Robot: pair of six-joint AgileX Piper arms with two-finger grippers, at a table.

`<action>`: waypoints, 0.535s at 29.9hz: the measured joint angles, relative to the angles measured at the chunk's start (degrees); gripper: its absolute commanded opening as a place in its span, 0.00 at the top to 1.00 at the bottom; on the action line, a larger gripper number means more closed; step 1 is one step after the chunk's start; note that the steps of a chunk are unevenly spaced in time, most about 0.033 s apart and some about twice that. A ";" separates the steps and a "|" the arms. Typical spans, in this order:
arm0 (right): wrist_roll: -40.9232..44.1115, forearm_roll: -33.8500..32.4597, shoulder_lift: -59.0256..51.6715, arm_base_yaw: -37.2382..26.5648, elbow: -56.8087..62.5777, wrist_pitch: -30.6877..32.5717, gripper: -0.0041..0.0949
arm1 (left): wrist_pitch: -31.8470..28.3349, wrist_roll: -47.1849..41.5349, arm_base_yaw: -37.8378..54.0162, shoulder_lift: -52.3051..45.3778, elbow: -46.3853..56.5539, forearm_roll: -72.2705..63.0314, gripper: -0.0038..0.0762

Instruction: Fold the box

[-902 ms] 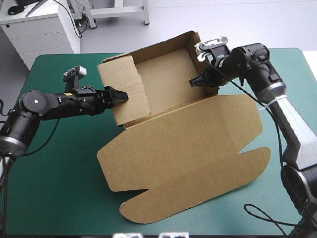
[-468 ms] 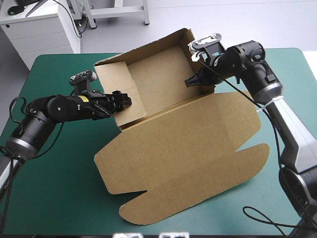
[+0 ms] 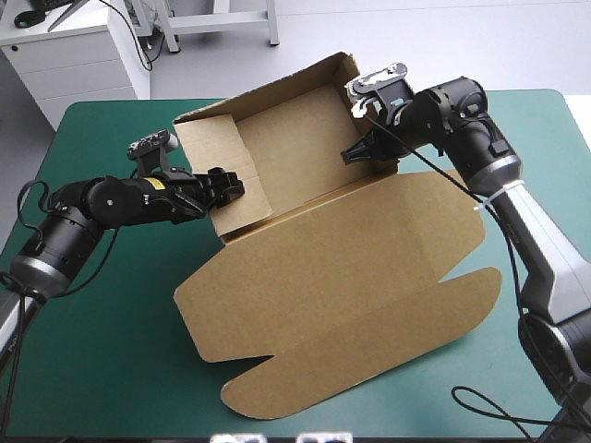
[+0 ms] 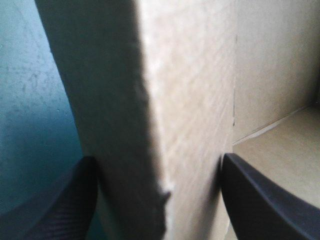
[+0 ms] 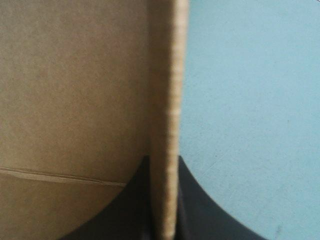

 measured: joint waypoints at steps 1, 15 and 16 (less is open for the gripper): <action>0.00 0.00 0.00 0.00 0.00 0.00 0.97 | -0.07 0.00 0.00 0.00 0.00 -0.06 0.42; 1.14 -2.32 -0.57 -0.08 -0.48 0.65 0.97 | 0.86 0.00 0.10 0.48 -1.34 2.60 0.96; 1.39 -2.32 -0.57 -0.08 -0.48 0.53 0.97 | 0.94 0.00 0.05 0.55 -1.73 3.20 0.96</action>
